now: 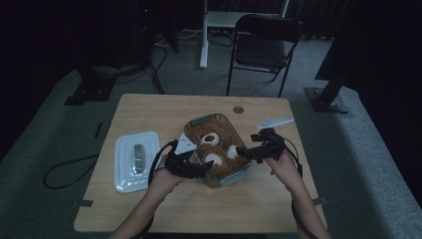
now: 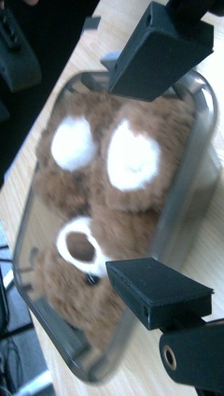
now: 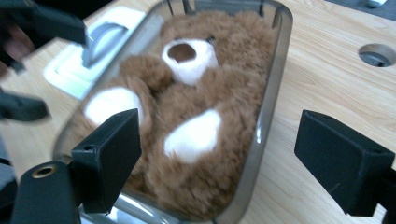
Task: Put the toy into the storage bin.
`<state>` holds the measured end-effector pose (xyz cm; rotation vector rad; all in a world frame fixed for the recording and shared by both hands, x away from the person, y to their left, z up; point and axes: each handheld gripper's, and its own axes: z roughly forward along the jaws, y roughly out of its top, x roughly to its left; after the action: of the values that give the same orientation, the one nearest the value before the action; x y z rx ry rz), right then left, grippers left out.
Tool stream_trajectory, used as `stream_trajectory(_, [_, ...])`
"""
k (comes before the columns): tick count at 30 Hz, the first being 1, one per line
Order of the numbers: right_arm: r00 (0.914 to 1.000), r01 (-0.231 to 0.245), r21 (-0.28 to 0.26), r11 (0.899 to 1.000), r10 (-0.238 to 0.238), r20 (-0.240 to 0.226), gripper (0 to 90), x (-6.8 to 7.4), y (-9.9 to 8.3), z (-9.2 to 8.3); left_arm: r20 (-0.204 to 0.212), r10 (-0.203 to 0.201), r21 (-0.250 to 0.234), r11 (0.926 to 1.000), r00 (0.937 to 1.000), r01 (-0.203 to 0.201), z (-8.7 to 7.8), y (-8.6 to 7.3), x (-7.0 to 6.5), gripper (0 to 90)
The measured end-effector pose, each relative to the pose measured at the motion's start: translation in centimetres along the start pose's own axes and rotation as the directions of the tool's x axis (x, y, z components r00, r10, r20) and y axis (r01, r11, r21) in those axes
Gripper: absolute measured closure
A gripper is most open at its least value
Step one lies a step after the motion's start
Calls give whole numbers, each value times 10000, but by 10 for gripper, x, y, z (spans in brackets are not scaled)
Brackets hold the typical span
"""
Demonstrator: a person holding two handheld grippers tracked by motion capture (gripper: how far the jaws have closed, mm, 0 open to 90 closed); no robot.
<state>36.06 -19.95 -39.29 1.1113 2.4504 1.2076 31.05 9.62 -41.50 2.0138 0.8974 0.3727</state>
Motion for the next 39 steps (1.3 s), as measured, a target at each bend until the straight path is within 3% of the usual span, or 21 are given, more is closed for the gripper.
stream_trajectory(2, [9996,180,-38,9998,-179,230,139,2,-3,0,-205,-227,54,9997,9995,228,-5,-5,5,76])
stream_trajectory(3, [9992,267,-102,9996,-263,294,139,3,-4,-1,-220,-305,96,9995,9993,307,-7,-8,8,28])
stream_trajectory(7, [9976,498,-361,9981,-479,499,127,6,-9,-4,-342,-865,-196,9961,9957,859,-20,-19,23,7])
stream_trajectory(12, [9975,185,-847,9962,-126,693,125,4,-14,-8,-899,-1177,-643,9916,9890,1121,-36,-30,41,7])
stream_trajectory(16, [9961,-48,-1295,9916,162,871,125,0,-19,-11,-1491,-1286,-683,9905,9804,1195,-45,-36,51,8])
stream_trajectory(25, [9902,-304,-1507,9881,503,1301,125,-7,-33,-15,-1836,-1625,-563,9864,9695,1547,-52,-51,74,8])
stream_trajectory(27, [9898,-402,-1651,9855,618,1282,124,-8,-37,-15,-1992,-1734,-577,9846,9645,1651,-53,-55,80,8])
stream_trajectory(28, [9894,-429,-1753,9836,662,1293,124,-9,-39,-16,-1964,-1716,-545,9850,9654,1639,-54,-57,83,8])
stream_trajectory(33, [9850,-303,-2222,9745,669,1589,124,-15,-54,-19,-2138,-1956,-542,9806,9571,1883,-59,-66,96,8])
stream_trajectory(39, [9827,-434,-2325,9716,835,1655,124,-26,-78,-19,-2349,-2381,-567,9712,9424,2313,-66,-79,109,8])
